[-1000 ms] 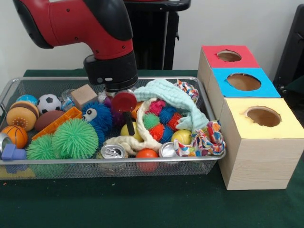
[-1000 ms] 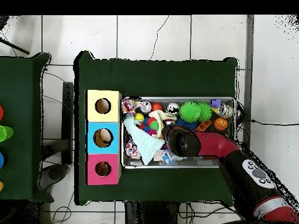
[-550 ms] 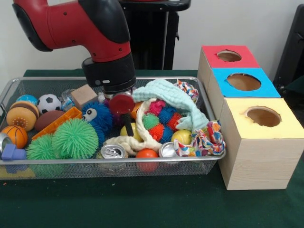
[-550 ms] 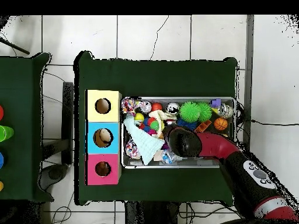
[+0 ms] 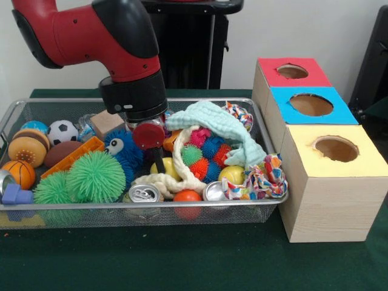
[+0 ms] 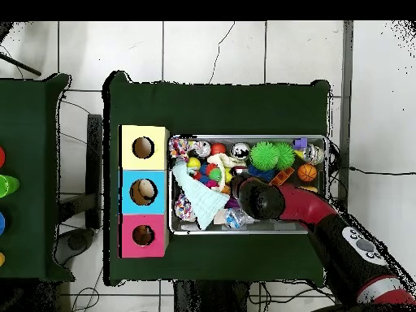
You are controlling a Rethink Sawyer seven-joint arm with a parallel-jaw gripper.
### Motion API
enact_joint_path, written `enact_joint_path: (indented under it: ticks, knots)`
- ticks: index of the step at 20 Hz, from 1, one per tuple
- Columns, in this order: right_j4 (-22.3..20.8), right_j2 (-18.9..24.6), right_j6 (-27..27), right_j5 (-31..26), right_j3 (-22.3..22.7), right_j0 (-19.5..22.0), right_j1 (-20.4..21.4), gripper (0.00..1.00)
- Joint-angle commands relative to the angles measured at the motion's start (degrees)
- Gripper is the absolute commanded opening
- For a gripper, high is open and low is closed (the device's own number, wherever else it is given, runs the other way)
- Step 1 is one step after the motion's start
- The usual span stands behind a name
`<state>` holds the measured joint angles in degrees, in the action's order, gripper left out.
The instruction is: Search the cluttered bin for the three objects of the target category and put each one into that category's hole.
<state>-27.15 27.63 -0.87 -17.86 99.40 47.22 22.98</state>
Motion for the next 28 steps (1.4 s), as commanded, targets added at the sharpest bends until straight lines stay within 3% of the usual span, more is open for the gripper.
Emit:
enact_joint_path:
  ticks: [1,5,7,11,13,17,23,28]
  knots:
    - [-0.82,0.82,12.87,3.16,0.14,-0.56,-10.92,0.00]
    - [0.74,2.63,13.15,3.43,1.13,1.50,-10.53,0.00]
    - [1.82,2.44,13.61,1.49,2.17,1.39,-8.09,0.00]
    - [8.55,2.37,14.54,-11.85,6.34,0.01,6.03,0.00]
    - [12.46,3.28,13.03,-20.04,6.71,0.53,10.40,0.00]
    - [15.26,2.98,10.37,-27.65,3.69,0.98,11.89,0.00]
    - [13.89,1.84,7.75,-31.02,1.69,2.22,14.31,0.00]
    - [13.95,2.24,9.58,-30.14,-0.56,1.00,12.47,0.00]
